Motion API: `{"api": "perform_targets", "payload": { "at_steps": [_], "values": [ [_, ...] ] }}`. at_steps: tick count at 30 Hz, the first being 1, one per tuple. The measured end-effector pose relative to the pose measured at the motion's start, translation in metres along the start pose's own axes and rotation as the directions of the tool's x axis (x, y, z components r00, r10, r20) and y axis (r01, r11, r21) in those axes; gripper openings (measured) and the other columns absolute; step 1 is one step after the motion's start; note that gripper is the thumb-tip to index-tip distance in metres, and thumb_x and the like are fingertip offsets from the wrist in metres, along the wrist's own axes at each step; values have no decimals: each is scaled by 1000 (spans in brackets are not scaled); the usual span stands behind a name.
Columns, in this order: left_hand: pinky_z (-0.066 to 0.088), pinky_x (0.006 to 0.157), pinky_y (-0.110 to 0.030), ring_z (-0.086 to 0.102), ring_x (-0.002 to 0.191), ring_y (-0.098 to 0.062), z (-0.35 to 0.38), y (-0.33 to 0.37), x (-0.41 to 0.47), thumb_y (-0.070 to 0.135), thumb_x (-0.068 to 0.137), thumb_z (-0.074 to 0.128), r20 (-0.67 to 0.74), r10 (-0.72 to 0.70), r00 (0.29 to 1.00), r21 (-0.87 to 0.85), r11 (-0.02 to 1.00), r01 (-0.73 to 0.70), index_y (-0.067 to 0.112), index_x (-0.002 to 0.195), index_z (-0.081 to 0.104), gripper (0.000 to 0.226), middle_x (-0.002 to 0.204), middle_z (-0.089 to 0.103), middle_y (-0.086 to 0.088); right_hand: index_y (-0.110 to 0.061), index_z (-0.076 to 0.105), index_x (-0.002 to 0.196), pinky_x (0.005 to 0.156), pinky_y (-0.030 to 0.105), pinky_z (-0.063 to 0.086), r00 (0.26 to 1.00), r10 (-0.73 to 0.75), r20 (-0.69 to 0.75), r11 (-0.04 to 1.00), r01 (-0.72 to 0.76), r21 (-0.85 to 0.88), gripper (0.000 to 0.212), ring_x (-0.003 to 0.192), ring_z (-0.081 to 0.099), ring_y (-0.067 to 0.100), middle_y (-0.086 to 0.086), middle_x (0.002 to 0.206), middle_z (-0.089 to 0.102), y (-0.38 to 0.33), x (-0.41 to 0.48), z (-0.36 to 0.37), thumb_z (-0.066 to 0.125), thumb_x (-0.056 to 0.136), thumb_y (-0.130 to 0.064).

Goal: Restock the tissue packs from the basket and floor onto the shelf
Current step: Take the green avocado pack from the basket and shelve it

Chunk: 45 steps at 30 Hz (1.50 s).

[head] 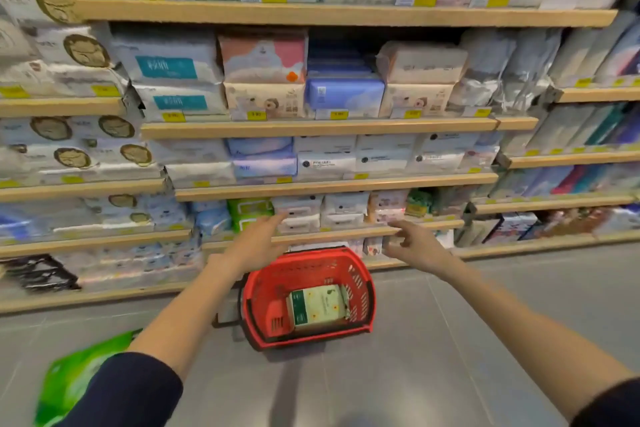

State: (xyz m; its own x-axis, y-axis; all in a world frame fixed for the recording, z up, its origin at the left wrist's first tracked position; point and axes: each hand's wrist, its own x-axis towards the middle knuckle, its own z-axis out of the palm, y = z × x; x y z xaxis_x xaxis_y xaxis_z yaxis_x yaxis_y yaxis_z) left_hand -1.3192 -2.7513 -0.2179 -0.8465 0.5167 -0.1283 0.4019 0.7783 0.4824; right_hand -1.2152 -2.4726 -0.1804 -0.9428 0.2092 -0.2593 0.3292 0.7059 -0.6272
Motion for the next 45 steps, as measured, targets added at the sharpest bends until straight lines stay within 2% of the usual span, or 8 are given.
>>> {"api": "perform_targets", "payload": {
  "at_steps": [5,9,17,19,24,30,41,45],
  "values": [
    [28,112,-42,25,140,-27,13,-51,-9,35,86,57,152,30,988,-2,1000,-30,22,146,19,71,152,28,-9,-8,38,136,95,37,43,995,97,35,995,-98,25,66,120,49,29,15,136,47,-16,-1,59,69,78,-19],
    [32,108,-42,34,135,-27,18,-78,-8,34,84,59,183,60,981,-2,998,-60,23,145,22,72,149,34,-9,-6,42,132,81,30,43,983,173,63,980,-178,84,58,99,55,24,10,111,55,-26,-4,93,67,80,-12],
    [36,104,-46,40,128,-30,39,-111,19,36,82,59,291,69,954,-36,997,-62,20,144,25,72,139,43,-14,-6,39,135,64,13,41,959,274,69,950,-281,133,61,91,49,14,15,124,55,-22,4,127,66,81,-13],
    [35,105,-45,40,129,-29,47,-114,32,34,82,60,307,73,949,-51,997,-61,18,143,27,71,140,43,-13,-6,39,134,69,16,42,951,303,63,932,-310,191,61,94,48,13,12,123,54,-18,12,131,66,80,-13],
    [38,102,-44,44,127,-29,71,-120,77,31,81,62,360,95,928,-112,992,-58,12,140,35,67,137,48,-11,-8,44,130,64,19,41,885,464,40,808,-441,391,53,91,48,14,-3,92,52,4,32,149,64,82,-11],
    [27,108,-36,33,134,-26,105,-134,137,26,86,59,458,51,887,-98,995,-7,15,143,26,67,146,36,-11,-19,50,122,88,35,45,795,594,124,675,-576,461,43,104,48,17,0,106,50,29,63,186,65,82,-18],
    [39,103,-42,44,126,-20,212,-202,258,24,82,64,634,70,770,-155,987,38,26,143,27,72,144,39,-7,-18,45,128,82,24,40,641,745,184,479,-707,520,50,103,48,12,-4,111,51,67,157,280,64,82,-17],
    [40,101,-41,44,125,-23,258,-234,280,25,83,62,711,101,696,-149,989,8,28,143,27,70,140,41,-8,-15,43,132,87,35,50,556,810,187,361,-724,588,61,103,56,19,3,117,57,85,196,331,68,77,-18]
  ]
}}
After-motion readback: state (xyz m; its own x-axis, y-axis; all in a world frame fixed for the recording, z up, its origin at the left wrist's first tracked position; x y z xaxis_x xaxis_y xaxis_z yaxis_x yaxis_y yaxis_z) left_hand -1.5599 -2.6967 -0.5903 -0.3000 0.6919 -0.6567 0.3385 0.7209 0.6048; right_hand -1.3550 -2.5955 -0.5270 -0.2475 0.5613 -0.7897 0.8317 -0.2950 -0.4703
